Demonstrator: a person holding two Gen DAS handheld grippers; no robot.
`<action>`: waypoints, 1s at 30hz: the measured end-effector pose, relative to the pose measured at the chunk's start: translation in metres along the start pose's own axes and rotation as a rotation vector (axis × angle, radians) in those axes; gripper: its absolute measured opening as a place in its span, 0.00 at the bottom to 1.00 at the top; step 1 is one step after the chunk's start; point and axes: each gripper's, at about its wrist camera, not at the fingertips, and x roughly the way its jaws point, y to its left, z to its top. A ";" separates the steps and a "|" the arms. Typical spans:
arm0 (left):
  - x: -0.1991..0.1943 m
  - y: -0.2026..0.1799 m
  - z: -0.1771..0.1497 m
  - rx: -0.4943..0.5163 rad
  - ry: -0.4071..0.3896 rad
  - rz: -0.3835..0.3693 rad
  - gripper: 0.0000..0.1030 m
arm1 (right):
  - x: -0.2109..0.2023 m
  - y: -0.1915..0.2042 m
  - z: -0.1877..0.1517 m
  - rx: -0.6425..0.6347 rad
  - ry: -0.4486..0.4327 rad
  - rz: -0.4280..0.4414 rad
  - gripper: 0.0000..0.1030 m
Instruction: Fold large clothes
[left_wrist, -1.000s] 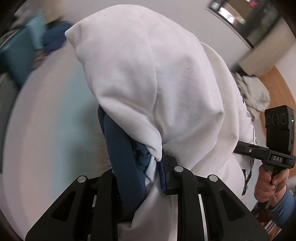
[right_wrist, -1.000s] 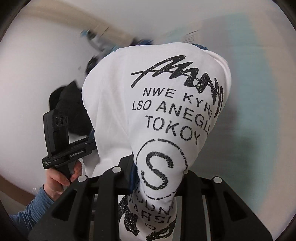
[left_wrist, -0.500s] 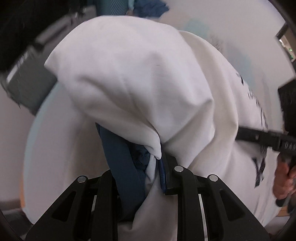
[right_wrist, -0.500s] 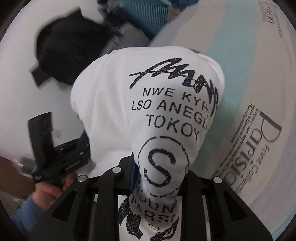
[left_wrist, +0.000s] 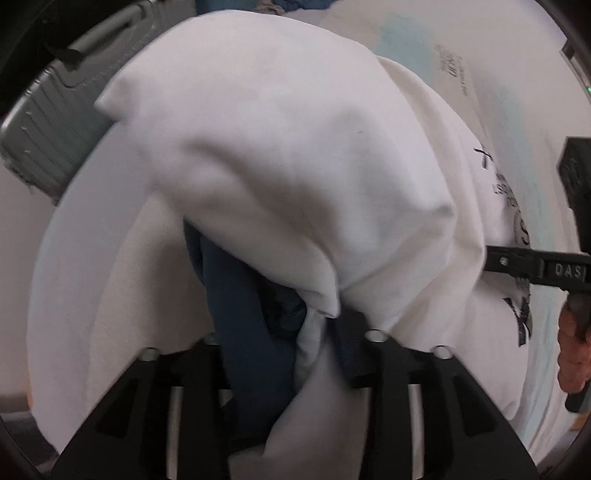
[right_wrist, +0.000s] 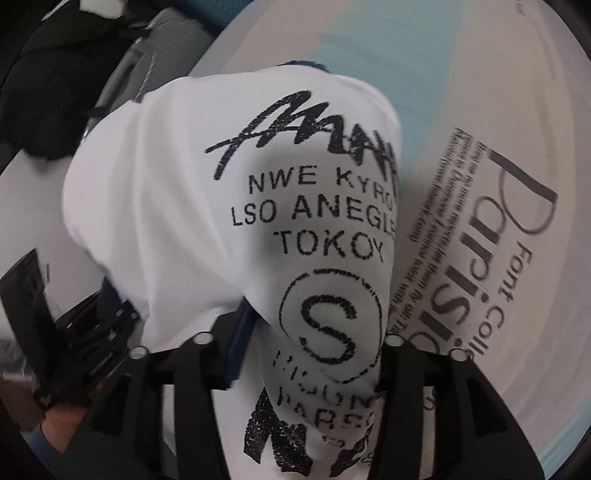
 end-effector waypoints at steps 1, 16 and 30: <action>-0.004 0.002 0.000 -0.021 -0.015 0.029 0.62 | -0.005 0.001 -0.003 -0.005 -0.022 -0.029 0.60; -0.096 -0.016 -0.053 -0.073 -0.192 0.158 0.93 | -0.109 0.003 -0.085 -0.127 -0.335 -0.244 0.83; -0.307 -0.111 -0.227 -0.132 -0.453 0.176 0.94 | -0.269 0.052 -0.290 -0.356 -0.598 -0.198 0.92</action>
